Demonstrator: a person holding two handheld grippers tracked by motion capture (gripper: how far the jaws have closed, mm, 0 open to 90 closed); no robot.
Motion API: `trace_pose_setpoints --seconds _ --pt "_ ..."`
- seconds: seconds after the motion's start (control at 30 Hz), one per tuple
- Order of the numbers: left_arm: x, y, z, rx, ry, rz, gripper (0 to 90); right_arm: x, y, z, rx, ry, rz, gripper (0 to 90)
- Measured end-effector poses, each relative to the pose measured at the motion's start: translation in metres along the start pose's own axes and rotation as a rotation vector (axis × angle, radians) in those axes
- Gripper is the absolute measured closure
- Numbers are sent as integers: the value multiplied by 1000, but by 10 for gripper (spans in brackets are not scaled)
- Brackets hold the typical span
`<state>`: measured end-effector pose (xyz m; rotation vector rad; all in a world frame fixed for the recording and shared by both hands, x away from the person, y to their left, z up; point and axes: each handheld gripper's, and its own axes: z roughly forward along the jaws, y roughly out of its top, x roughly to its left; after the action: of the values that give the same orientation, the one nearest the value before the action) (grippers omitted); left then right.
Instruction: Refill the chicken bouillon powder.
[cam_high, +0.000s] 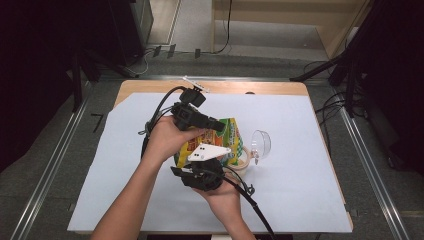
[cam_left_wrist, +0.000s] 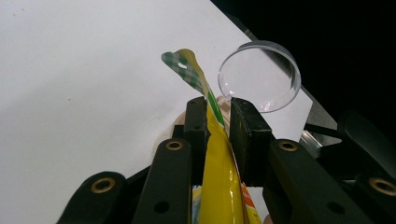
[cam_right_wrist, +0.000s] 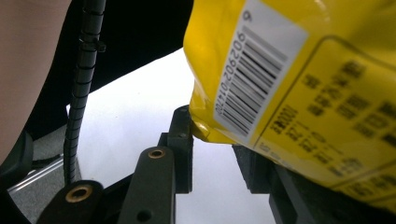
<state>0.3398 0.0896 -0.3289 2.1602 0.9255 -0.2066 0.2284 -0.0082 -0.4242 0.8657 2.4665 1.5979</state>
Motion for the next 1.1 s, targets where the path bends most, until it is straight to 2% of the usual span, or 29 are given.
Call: trace_pose_setpoints --seconds 0.33,0.53,0.8,0.93,1.1 --pt "4 -8 0 4 -7 -9 772 -1 -8 1 -17 34 -9 654" --pt "3 -11 2 37 3 7 777 1 -12 3 -16 43 -41 587" --pt "6 -16 2 71 -38 4 786 1 -18 5 -9 48 -81 586" --pt "8 -19 3 98 -51 23 819 2 -21 8 4 50 -103 579" --pt "9 -21 3 125 -57 40 849 3 -23 13 18 64 -106 535"
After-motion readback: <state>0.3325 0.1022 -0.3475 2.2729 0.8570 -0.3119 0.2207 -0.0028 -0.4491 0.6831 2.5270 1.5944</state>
